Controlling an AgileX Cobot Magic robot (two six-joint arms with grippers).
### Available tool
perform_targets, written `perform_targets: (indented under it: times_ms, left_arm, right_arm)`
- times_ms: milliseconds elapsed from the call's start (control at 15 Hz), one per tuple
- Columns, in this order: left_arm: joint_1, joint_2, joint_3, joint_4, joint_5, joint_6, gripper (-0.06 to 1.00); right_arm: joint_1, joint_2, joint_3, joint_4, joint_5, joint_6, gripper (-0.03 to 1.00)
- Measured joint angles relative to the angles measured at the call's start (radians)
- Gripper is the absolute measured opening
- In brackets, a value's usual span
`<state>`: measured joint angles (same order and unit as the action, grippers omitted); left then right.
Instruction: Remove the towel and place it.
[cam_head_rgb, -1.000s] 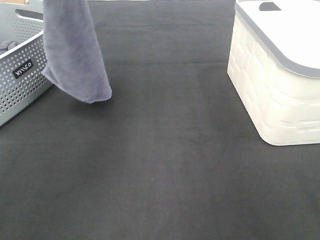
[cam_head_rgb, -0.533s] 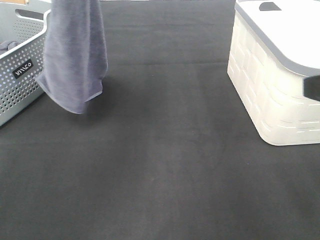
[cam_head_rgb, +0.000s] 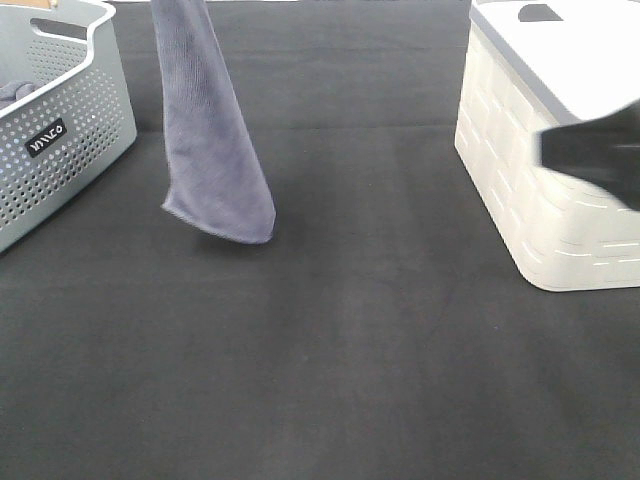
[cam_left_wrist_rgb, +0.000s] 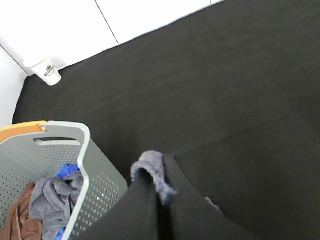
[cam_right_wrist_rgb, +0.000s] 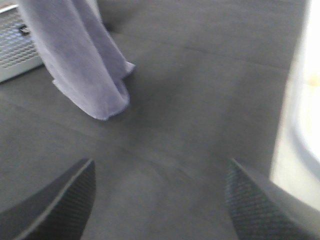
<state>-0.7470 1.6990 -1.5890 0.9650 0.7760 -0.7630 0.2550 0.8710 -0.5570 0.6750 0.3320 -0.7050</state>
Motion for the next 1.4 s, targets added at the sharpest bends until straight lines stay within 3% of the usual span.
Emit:
perform_targets:
  times_ms: [133, 200, 400, 600, 1067, 1200, 1267, 1400]
  left_arm:
    - [-0.017, 0.013, 0.000, 0.014, 0.008, -0.001, 0.00]
    - [-0.020, 0.013, -0.002, 0.037, 0.009, -0.001, 0.00]
    - [-0.020, 0.013, -0.008, 0.064, 0.011, -0.003, 0.00]
    - [-0.020, 0.014, -0.065, 0.087, 0.012, -0.003, 0.00]
    - [-0.018, 0.067, -0.247, 0.130, 0.013, 0.062, 0.00]
    - [-0.009, 0.104, -0.295, 0.134, 0.026, 0.072, 0.00]
    - [-0.001, 0.117, -0.300, 0.134, 0.049, 0.075, 0.00]
    - [0.008, 0.154, -0.303, 0.130, 0.097, 0.075, 0.00]
  right_arm:
    - [0.191, 0.108, 0.000, -0.020, -0.160, 0.073, 0.71]
    - [0.377, 0.274, -0.024, -0.026, -0.338, 0.123, 0.71]
    - [0.527, 0.479, -0.137, 0.033, -0.475, 0.128, 0.71]
    - [0.581, 0.671, -0.286, 0.089, -0.514, 0.129, 0.71]
    - [0.598, 0.923, -0.568, 0.209, -0.549, 0.095, 0.71]
    - [0.633, 0.949, -0.582, 0.253, -0.626, -0.003, 0.70]
    - [0.655, 0.959, -0.583, 0.329, -0.692, -0.096, 0.70]
    - [0.687, 0.993, -0.606, 0.578, -0.851, -0.358, 0.70]
